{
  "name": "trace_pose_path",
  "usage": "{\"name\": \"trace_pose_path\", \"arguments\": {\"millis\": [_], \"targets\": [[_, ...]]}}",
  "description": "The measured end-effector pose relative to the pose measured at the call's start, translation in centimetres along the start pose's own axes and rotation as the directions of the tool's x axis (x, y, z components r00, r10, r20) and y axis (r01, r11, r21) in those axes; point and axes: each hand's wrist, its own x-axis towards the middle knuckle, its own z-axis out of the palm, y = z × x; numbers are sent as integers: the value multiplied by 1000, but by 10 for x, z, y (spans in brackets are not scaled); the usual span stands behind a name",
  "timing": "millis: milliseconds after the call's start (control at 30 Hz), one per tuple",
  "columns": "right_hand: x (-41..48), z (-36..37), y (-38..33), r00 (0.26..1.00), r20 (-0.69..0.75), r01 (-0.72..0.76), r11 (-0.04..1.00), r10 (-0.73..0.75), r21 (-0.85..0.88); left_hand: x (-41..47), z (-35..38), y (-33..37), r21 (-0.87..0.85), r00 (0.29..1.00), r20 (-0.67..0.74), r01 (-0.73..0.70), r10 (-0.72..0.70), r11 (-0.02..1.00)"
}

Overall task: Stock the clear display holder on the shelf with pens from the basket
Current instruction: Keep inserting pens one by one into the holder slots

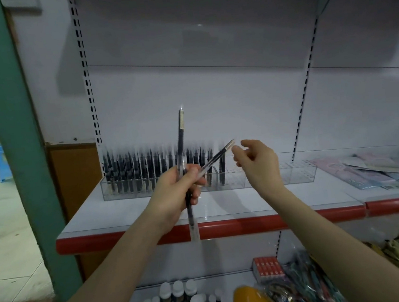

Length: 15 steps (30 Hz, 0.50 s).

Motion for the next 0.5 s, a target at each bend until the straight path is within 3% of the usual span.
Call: {"name": "trace_pose_path", "arguments": {"millis": [67, 133, 200, 367, 433, 500], "targets": [[-6, -1, 6, 969, -14, 241, 959, -246, -147, 2, 2, 3, -8, 1000, -11, 12, -12, 1000], [-9, 0, 10, 851, 122, 524, 805, -511, -278, 3, 6, 3, -9, 1000, -4, 18, -18, 1000], [-6, 3, 15, 754, 191, 647, 663, -628, -376, 5, 11, 4, -1, 1000, 20, 21, -21, 1000], [13, 2, 24, 723, 239, 682, 616, -648, -394, 16, 16, 3, 47, 999, 21, 24, -25, 999], [24, -1, 30, 789, 248, 614, 699, -562, -366, 24, 14, 2, 83, 1000, 6, 16, -17, 996], [35, -2, 33, 890, 214, 453, 829, -402, -327, 33, 10, -1, 122, 1000, -1, 2, -2, 993]]}}
